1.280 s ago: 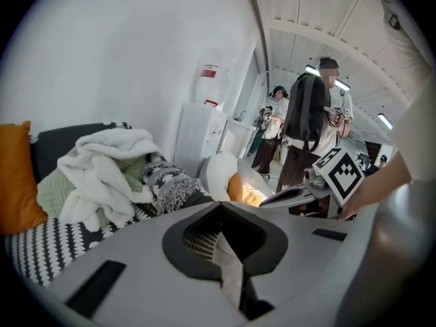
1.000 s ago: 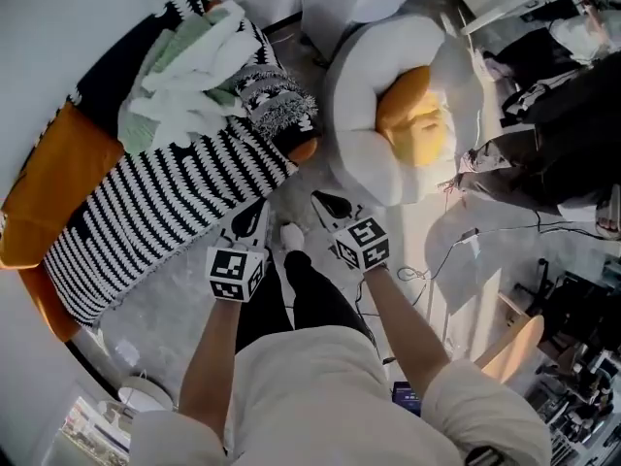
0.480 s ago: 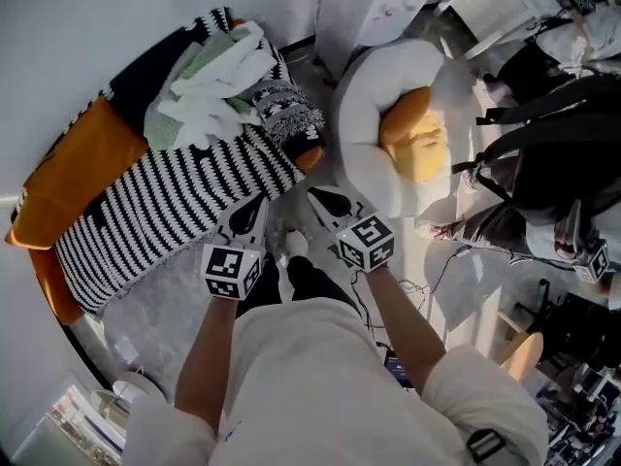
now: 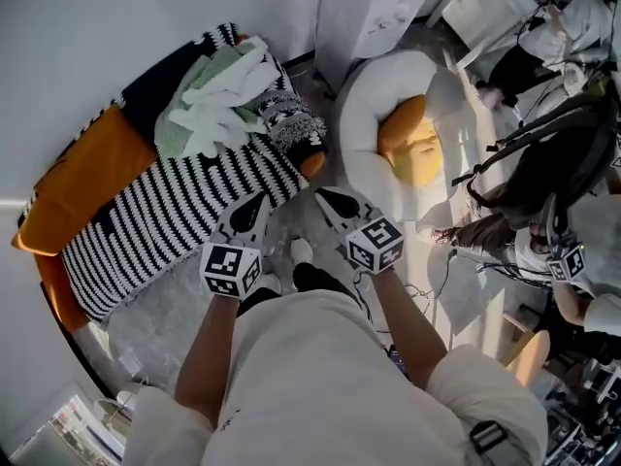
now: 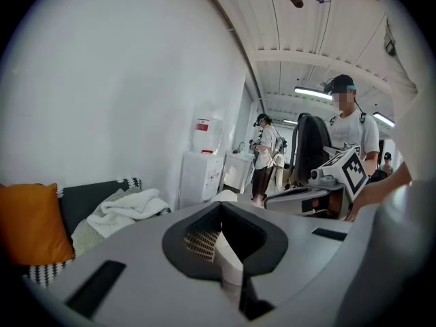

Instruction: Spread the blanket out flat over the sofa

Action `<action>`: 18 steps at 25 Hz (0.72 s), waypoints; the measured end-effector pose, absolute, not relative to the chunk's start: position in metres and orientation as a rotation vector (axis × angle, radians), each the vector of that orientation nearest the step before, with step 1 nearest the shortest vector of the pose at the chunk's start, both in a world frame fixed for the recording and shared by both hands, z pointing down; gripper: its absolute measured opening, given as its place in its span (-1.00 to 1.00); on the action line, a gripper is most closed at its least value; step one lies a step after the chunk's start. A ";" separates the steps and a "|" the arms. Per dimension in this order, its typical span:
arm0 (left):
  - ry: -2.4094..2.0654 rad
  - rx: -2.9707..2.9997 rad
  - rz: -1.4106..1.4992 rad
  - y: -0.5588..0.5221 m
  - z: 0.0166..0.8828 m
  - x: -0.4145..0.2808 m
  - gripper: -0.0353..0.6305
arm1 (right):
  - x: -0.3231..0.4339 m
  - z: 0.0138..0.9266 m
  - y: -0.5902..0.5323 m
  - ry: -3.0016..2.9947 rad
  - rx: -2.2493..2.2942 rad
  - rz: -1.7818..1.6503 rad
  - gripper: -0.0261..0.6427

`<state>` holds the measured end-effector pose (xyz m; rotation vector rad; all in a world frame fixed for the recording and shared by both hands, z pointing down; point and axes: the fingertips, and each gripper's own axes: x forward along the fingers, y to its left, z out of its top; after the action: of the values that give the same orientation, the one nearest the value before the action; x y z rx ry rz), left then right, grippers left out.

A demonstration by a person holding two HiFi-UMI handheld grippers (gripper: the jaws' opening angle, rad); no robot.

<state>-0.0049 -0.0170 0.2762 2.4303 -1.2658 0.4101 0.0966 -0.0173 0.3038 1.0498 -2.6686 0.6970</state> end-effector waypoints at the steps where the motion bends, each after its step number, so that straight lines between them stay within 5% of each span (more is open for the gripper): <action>1: -1.268 2.438 0.401 -0.015 0.273 -0.008 -0.84 | 0.096 0.301 -0.015 -2.666 1.063 0.687 -0.85; 18: -1.315 2.525 0.241 0.072 0.215 -0.094 -0.84 | 0.042 0.226 0.068 -2.676 1.227 0.503 -0.85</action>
<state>-0.0939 0.0725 0.2150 2.5255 -1.3146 0.2406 0.0424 0.0677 0.2262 1.2269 -2.6758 0.5026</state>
